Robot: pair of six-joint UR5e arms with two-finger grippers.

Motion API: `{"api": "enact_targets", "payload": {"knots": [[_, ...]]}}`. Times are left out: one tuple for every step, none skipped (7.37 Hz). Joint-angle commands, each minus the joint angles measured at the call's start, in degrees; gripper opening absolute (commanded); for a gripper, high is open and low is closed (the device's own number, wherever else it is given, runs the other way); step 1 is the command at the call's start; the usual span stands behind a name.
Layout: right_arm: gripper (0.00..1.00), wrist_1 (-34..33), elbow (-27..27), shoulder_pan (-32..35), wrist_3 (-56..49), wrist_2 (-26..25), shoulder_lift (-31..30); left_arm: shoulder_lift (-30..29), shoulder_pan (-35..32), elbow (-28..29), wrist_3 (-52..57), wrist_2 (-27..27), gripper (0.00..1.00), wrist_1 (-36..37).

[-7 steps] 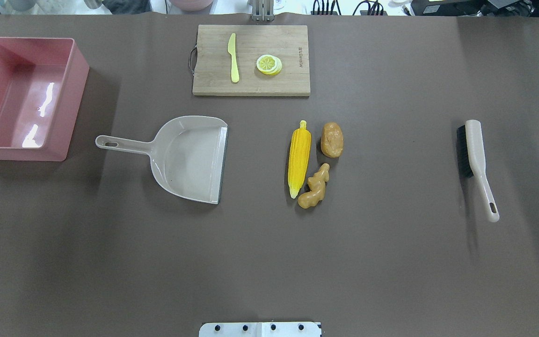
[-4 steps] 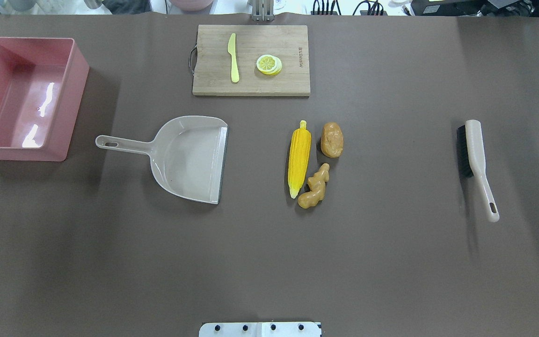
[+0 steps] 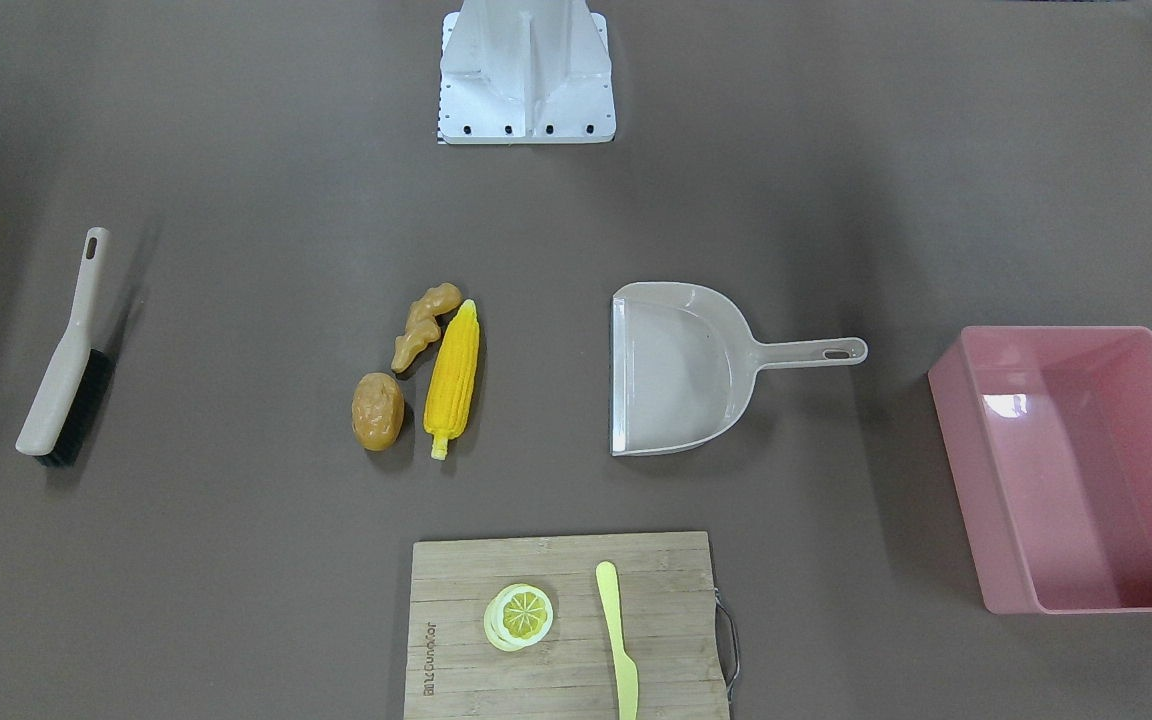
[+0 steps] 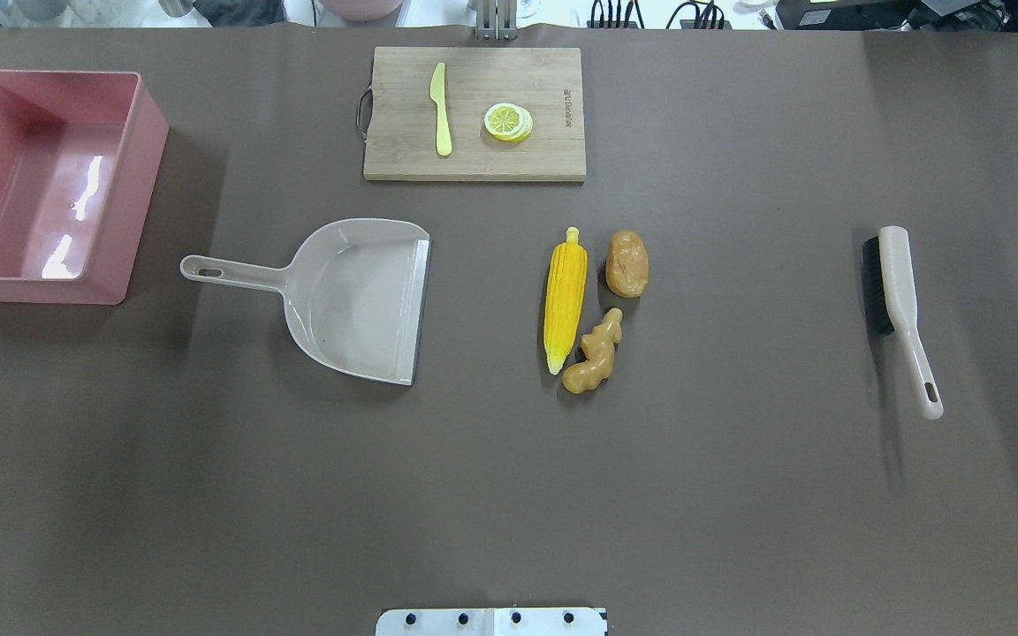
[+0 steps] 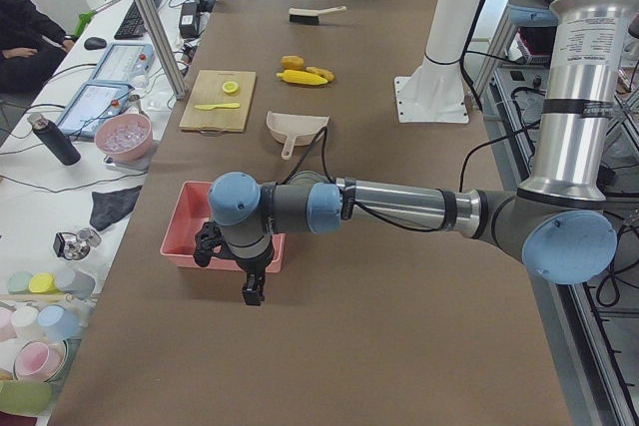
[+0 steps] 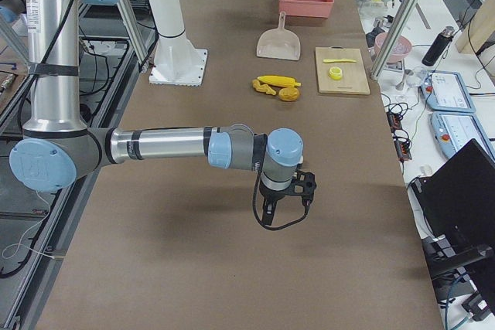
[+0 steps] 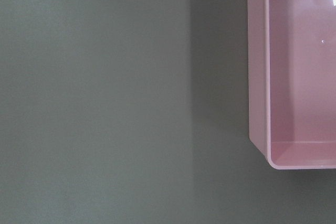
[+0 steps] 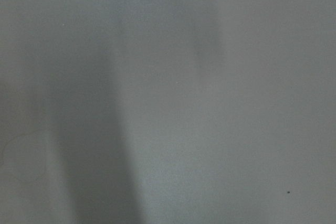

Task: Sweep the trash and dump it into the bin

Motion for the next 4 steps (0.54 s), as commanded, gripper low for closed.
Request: {"api": "enact_targets", "payload": {"knots": [[1.0, 0.0, 0.03, 0.0, 0.0, 0.0, 0.0, -0.02, -0.08, 0.01, -0.01, -0.03, 0.98, 0.0], [1.0, 0.0, 0.03, 0.0, 0.0, 0.0, 0.0, -0.02, 0.0, 0.01, -0.1, -0.03, 0.98, 0.0], [1.0, 0.0, 0.03, 0.0, 0.0, 0.0, 0.08, -0.29, 0.0, -0.07, -0.1, -0.03, 0.98, 0.0], [1.0, 0.0, 0.03, 0.0, 0.0, 0.09, 0.09, -0.38, 0.0, 0.01, -0.1, -0.03, 0.98, 0.0]]}}
